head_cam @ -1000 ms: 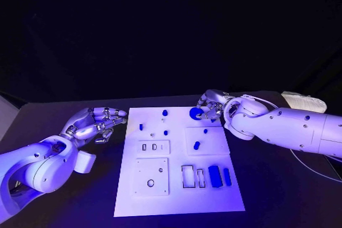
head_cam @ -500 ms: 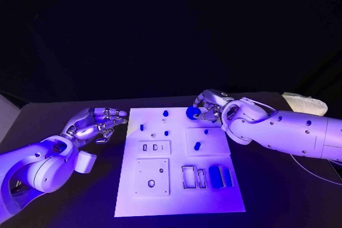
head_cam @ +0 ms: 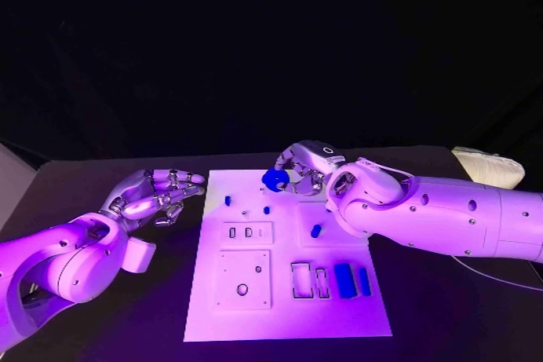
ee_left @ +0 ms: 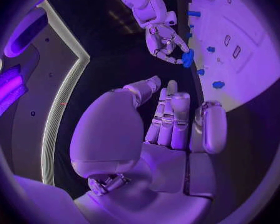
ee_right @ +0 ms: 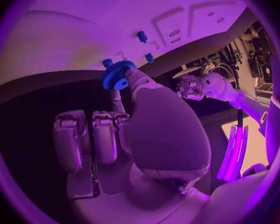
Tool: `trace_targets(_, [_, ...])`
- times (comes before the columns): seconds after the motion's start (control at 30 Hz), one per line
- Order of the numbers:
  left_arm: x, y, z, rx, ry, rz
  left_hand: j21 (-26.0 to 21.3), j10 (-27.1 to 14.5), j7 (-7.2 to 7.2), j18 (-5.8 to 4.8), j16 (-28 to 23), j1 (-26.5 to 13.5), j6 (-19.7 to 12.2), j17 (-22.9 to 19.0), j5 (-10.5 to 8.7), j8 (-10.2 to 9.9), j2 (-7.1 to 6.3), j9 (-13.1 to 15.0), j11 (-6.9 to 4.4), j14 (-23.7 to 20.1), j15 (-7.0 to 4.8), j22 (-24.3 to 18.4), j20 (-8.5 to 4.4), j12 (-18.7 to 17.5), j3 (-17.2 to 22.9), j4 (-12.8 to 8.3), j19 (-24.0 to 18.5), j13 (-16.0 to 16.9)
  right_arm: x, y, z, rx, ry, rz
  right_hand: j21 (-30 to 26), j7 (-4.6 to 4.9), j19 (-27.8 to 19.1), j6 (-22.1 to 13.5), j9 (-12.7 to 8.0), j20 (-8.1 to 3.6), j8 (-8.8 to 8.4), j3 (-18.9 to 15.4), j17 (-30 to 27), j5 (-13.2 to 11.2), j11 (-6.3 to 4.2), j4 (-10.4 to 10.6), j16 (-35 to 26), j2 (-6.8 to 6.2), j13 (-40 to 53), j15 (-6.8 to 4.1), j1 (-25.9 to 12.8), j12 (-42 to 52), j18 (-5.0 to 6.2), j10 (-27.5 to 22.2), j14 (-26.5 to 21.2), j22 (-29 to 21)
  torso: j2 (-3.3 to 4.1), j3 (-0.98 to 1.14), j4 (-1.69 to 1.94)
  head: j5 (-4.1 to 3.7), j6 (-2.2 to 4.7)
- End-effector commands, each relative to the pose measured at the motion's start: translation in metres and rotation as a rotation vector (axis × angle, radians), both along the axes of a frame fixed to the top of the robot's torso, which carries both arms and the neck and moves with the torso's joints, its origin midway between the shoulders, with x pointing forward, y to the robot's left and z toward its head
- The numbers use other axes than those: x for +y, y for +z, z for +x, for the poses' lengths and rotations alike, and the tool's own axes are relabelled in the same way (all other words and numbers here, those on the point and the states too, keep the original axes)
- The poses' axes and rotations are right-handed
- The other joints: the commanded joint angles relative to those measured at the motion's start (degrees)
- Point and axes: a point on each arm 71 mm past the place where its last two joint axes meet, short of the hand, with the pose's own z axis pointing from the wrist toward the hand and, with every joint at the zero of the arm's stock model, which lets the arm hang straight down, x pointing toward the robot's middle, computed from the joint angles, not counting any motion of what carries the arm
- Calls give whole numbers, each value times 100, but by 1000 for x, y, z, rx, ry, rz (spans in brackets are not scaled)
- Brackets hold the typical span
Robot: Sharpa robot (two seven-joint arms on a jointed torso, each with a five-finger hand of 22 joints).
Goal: Assemble the parts on the task board
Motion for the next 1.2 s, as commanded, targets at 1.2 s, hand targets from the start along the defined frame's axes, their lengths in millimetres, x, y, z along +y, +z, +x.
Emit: trace_targets(1.2, [-1,1,-2,2,-21,-10,-20,-35,-7,-71,-36,5,-42,12,-19,-21,60,13,4,-29,6,4,-3,42,1,-43,-47,16,37,-32,14,15,10,-106,26,-136,599,171,-9,-40,9,80,1392,-80,-39,-5,37,-32,1505,-35,-110,20,-82,614,559,1507,2,11,-14,87,-103])
